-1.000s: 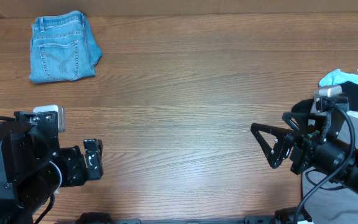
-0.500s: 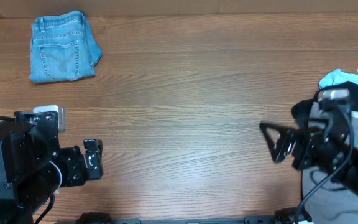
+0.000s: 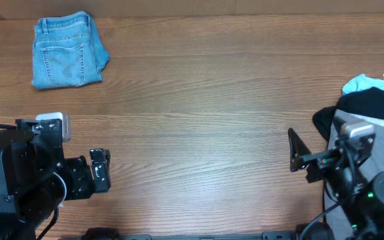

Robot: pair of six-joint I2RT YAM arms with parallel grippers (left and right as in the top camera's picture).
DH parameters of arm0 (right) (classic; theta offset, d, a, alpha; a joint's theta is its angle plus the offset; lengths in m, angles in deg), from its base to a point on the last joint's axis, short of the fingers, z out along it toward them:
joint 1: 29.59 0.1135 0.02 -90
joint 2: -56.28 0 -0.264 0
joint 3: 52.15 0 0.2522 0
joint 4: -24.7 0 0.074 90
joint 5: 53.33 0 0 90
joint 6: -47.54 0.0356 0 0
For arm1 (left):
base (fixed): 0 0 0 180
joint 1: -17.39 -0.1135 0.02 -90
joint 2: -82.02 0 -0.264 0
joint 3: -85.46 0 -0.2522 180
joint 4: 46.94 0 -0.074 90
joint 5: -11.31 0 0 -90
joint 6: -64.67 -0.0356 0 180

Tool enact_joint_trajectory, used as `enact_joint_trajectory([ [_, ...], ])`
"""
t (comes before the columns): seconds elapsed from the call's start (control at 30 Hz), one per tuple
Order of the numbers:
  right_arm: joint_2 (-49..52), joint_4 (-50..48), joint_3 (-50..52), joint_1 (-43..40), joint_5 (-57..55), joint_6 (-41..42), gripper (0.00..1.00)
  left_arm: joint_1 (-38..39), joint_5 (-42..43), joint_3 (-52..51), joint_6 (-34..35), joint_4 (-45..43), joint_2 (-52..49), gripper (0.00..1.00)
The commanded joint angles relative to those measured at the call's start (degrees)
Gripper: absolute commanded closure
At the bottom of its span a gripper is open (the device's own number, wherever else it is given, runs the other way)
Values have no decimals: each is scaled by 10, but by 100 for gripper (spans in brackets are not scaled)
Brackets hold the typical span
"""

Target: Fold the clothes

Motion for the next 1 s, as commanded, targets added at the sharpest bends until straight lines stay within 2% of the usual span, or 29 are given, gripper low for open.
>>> enact_joint_trajectory([
  [0.0, -63, -19, 92, -29, -8, -11, 0, 4, 3, -1, 8, 0, 0, 0],
  [0.33, -200, -185, 322, -81, 62, -7, 0, 4, 3, -1, 8, 0, 0, 0],
  [0.57, -248, -323, 451, -82, 94, -8, 0, 4, 3, -1, 8, 0, 0, 0],
  [0.67, -248, -380, 476, -82, 96, -8, 0, 4, 2, -1, 8, 0, 0, 0],
  [0.97, -248, -373, 475, -82, 94, -8, 0, 4, 3, -1, 8, 0, 0, 0],
])
